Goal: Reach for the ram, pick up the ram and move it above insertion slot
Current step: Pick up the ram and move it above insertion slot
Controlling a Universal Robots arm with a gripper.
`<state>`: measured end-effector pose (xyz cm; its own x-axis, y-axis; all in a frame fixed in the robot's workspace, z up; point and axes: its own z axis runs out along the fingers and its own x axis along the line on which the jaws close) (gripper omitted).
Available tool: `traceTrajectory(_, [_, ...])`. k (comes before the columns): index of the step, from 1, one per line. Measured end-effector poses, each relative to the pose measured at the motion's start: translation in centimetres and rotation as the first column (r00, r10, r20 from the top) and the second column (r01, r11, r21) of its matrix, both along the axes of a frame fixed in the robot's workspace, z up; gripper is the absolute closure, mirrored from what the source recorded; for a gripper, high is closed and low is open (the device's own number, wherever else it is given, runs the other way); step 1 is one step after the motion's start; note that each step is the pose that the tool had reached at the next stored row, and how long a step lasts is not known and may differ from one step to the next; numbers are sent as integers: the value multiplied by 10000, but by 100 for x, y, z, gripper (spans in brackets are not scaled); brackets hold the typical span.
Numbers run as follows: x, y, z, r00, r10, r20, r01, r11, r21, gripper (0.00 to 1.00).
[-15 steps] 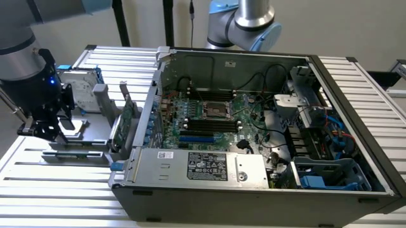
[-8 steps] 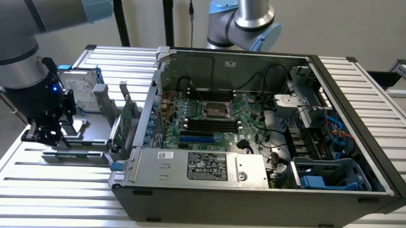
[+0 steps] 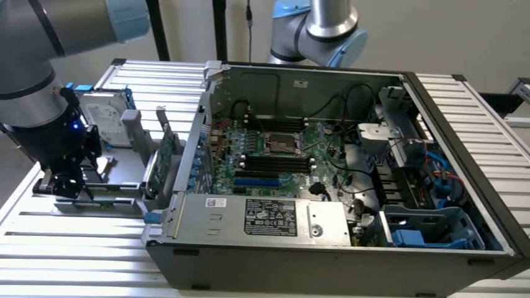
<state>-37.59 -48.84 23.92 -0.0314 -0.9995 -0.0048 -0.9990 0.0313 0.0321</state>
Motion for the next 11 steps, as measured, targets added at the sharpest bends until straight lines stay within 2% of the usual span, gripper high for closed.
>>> traceTrajectory(11, [0, -9, -201, 10000, 90, 1, -90, 10000, 0, 58])
